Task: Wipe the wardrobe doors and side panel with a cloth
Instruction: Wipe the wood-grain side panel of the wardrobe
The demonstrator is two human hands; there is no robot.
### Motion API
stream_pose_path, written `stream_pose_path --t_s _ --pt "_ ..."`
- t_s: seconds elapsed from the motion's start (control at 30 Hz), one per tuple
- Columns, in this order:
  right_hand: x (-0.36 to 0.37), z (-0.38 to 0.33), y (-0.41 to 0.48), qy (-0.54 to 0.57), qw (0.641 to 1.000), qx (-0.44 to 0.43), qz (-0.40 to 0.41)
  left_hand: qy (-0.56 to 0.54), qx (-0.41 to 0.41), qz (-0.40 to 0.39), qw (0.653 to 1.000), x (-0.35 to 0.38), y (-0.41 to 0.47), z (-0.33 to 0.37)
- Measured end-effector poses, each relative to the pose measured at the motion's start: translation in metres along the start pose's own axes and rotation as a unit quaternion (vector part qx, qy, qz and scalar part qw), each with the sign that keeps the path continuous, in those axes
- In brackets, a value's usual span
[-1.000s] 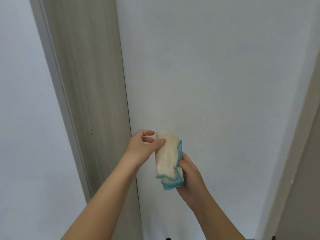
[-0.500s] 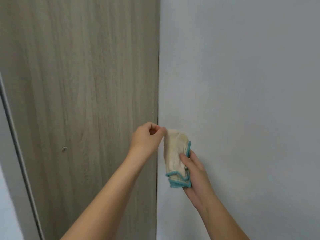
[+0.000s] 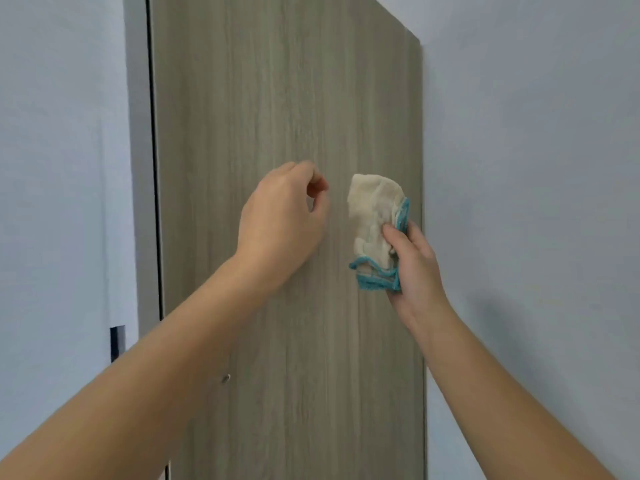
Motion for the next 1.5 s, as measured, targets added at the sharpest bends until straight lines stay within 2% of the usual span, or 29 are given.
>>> stream_pose_path --t_s 0.13,0.27,0.43,0.57,0.73,0.9,1.1,1.2,1.37,1.5 --pt "0.058 -0.029 0.023 -0.006 0.998 -0.055 -0.031 0.116 0.081 0.051 0.989 -0.048 0.038 -0.007" --pt "0.111 -0.058 0.037 -0.035 0.993 -0.1 -0.053 0.215 0.141 0.087 0.962 -0.082 0.074 -0.012" --pt "0.168 -0.104 0.048 -0.038 0.984 -0.159 -0.069 0.292 0.146 0.135 0.936 -0.121 0.119 -0.024" --pt "0.198 -0.138 0.062 -0.05 0.976 -0.208 -0.05 0.328 0.124 0.131 0.927 -0.142 0.145 -0.042" --pt "0.238 -0.161 0.081 -0.077 0.961 -0.265 -0.019 0.327 0.049 0.109 0.937 -0.159 0.164 -0.076" --pt "0.272 -0.184 0.088 -0.131 0.932 -0.339 -0.002 0.21 -0.041 0.09 0.973 -0.153 0.175 -0.107" --pt "0.289 -0.212 0.1 -0.138 0.906 -0.399 0.036 0.154 -0.022 0.095 0.983 -0.144 0.182 -0.118" --pt "0.302 -0.227 0.089 -0.172 0.88 -0.442 0.028 0.152 -0.014 0.099 0.983 -0.144 0.182 -0.117" --pt "0.351 -0.227 0.067 -0.321 0.797 -0.51 0.027 0.182 -0.003 0.087 0.979 -0.143 0.185 -0.12" --pt "0.366 -0.217 0.074 -0.397 0.753 -0.518 0.09 0.2 0.0 0.087 0.976 -0.144 0.187 -0.118"
Point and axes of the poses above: each hand's wrist, its own y-axis towards the middle knuckle, its own x-axis out of the palm, z = x × y, the point moved 6 cm from there along y, towards the middle knuckle, and after that the axes turned 13 degrees about x, right-handed, at the moved point
